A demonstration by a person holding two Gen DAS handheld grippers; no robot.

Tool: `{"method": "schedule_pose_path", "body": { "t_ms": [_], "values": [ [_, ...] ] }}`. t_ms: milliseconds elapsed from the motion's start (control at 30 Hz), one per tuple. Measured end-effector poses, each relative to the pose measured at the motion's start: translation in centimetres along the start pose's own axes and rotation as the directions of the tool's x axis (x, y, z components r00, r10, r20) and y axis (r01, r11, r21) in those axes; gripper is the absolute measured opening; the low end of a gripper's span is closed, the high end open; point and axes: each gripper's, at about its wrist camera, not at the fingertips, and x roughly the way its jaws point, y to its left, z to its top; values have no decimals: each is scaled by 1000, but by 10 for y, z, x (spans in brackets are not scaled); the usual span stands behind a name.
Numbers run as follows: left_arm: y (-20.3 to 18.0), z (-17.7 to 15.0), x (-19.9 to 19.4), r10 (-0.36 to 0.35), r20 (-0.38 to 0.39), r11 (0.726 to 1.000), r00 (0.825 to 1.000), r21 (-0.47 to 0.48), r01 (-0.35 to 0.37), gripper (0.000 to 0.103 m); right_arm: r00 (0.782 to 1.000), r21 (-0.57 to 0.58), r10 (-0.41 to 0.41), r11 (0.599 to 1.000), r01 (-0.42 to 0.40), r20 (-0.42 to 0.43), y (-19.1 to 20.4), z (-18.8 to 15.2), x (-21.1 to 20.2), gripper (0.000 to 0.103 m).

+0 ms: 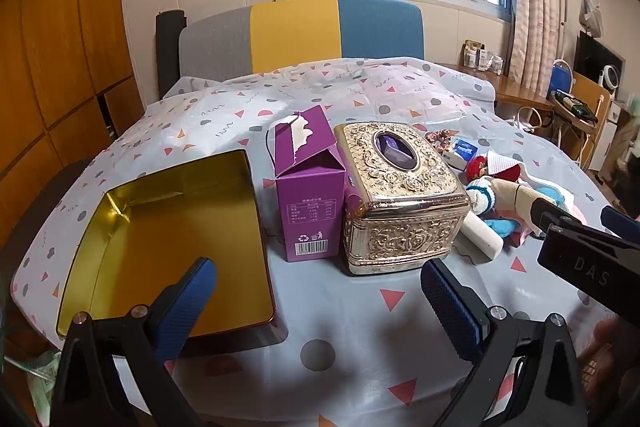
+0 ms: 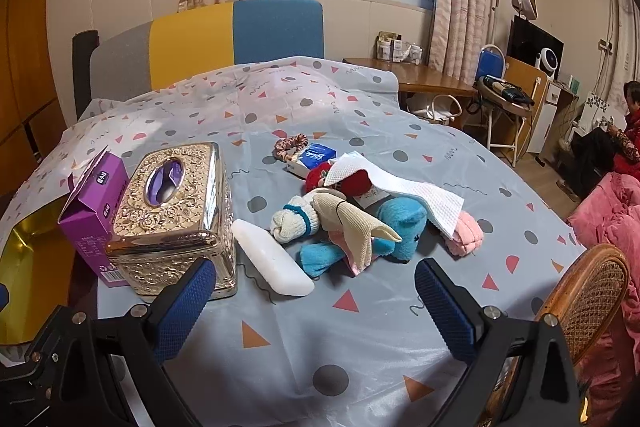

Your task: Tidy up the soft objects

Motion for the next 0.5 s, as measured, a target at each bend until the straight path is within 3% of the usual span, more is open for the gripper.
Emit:
{"method": "schedule_pose_path", "body": {
  "t_ms": [500],
  "values": [
    [2, -1, 2, -1, -8, 1000, 1000, -9, 1, 103, 1000, -5, 4, 1000, -4, 1, 2, 2, 1, 102]
  ]
}}
